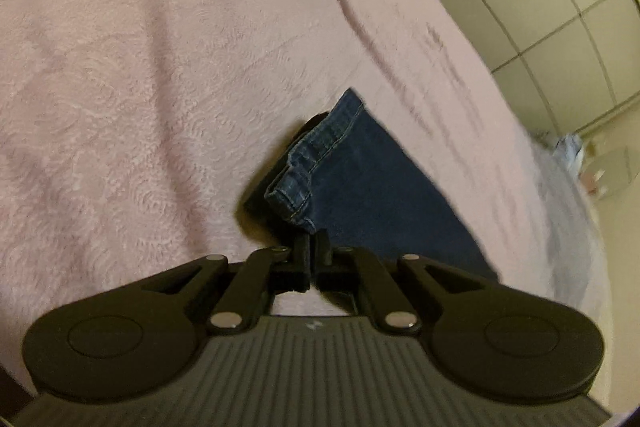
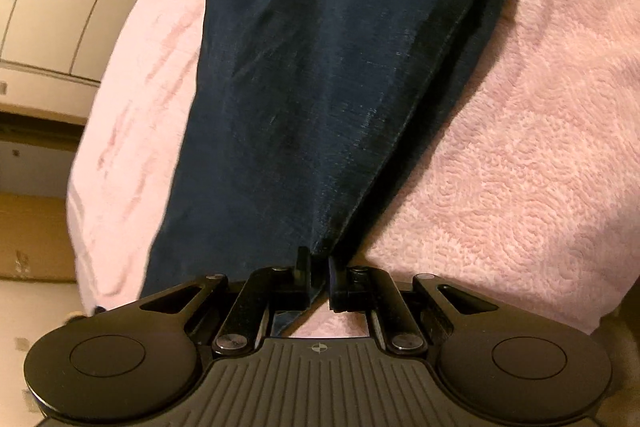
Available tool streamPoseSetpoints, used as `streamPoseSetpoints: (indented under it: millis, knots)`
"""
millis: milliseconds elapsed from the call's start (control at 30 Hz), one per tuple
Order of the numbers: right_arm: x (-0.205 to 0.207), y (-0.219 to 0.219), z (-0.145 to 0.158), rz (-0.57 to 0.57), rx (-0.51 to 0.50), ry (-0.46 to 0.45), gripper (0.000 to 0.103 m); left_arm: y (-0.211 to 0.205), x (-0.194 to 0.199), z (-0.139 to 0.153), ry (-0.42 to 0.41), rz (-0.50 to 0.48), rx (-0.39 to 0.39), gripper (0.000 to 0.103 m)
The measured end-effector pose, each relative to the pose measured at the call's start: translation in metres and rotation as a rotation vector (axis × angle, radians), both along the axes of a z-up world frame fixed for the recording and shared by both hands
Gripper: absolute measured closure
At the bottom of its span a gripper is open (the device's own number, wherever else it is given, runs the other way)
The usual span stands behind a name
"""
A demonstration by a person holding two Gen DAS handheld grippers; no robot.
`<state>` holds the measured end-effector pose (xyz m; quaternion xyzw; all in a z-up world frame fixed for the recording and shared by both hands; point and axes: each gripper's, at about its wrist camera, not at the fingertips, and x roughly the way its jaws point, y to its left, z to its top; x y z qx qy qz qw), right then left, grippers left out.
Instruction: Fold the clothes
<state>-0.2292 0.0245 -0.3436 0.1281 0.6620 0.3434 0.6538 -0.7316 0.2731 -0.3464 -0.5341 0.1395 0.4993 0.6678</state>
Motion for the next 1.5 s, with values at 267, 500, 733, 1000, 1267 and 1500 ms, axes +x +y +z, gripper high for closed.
streamPoseSetpoints:
  millis: [267,500,733,1000,1267,1500]
  knots:
    - [0.01,-0.012,0.028,0.029,-0.083,-0.086,0.072,-0.005,0.001,0.026,0.163,-0.023,-0.013,0.098]
    - [0.079,-0.072,0.038,-0.258,0.092,-0.08,0.072,0.004,0.055,0.058,0.119,-0.138,0.074,0.097]
    - [0.129,-0.096,0.018,-0.307,0.156,0.012,0.092,-0.031,0.146,0.046,0.029,-0.227,0.058,0.097]
    - [0.118,-0.095,0.012,-0.062,0.033,-0.183,0.1,-0.078,0.224,0.034,0.117,-0.294,0.044,0.097]
    - [0.196,-0.134,0.046,-0.132,0.092,-0.14,0.069,-0.102,0.281,0.043,0.206,-0.347,0.056,0.097]
    - [0.284,-0.178,0.037,-0.4,0.126,-0.167,0.068,-0.1,0.324,0.043,0.185,-0.447,0.067,0.097]
